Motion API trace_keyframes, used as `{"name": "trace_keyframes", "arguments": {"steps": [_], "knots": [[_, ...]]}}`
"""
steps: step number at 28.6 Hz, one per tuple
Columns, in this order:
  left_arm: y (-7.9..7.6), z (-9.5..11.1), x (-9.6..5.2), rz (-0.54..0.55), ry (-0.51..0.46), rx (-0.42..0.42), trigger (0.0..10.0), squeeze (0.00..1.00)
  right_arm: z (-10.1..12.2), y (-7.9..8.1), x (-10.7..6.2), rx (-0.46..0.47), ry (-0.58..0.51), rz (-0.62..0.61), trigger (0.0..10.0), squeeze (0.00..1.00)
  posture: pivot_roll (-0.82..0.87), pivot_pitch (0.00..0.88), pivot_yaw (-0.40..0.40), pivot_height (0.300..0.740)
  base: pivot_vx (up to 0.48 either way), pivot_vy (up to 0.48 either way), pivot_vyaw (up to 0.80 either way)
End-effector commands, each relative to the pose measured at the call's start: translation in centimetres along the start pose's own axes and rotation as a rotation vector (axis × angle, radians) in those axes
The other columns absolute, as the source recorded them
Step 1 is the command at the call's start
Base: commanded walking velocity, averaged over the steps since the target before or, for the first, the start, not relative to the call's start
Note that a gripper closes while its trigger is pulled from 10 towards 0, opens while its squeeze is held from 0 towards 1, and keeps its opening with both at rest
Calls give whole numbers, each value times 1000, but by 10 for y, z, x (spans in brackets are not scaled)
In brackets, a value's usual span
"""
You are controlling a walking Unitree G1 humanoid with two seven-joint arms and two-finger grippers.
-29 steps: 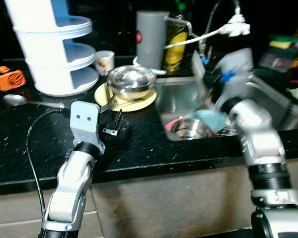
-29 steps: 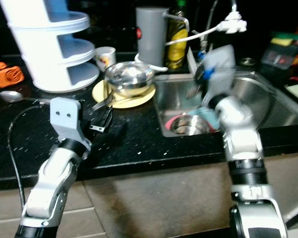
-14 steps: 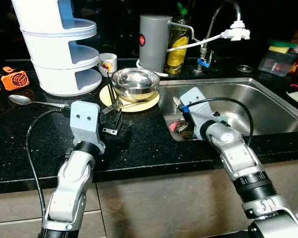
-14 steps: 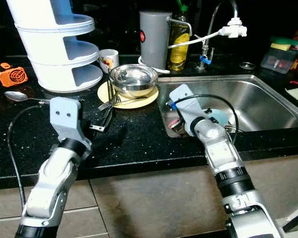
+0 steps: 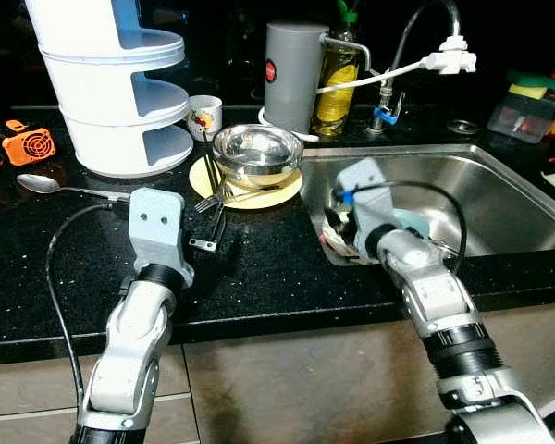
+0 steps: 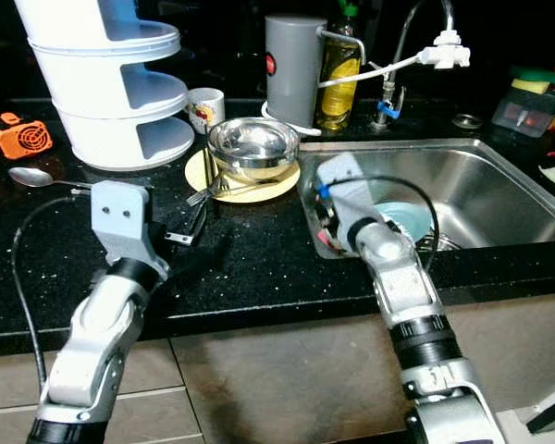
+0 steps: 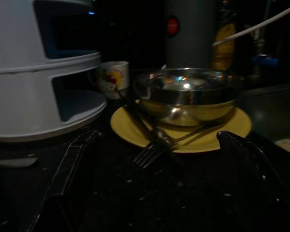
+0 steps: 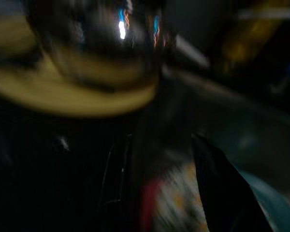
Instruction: Kitchen organization
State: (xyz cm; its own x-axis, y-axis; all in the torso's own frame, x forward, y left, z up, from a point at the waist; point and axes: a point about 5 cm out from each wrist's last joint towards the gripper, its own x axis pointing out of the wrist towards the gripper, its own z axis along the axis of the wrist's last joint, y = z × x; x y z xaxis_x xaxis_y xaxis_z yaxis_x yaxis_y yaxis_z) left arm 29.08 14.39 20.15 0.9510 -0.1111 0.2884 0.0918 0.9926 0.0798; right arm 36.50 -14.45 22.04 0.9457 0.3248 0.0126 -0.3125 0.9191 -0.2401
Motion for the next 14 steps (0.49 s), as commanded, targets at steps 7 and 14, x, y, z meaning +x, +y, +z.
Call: {"name": "trace_keyframes", "arguments": {"steps": [7,14], "knots": [[8,-8,0,52,51,36,10000,0,15,-3,0,84,-104,-17,10000,0,80,0,-58,740,0,0,0],[17,-9,0,108,69,49,10000,0,41,21,-8,276,-324,202,10000,0,84,0,-57,740,0,0,0]]}}
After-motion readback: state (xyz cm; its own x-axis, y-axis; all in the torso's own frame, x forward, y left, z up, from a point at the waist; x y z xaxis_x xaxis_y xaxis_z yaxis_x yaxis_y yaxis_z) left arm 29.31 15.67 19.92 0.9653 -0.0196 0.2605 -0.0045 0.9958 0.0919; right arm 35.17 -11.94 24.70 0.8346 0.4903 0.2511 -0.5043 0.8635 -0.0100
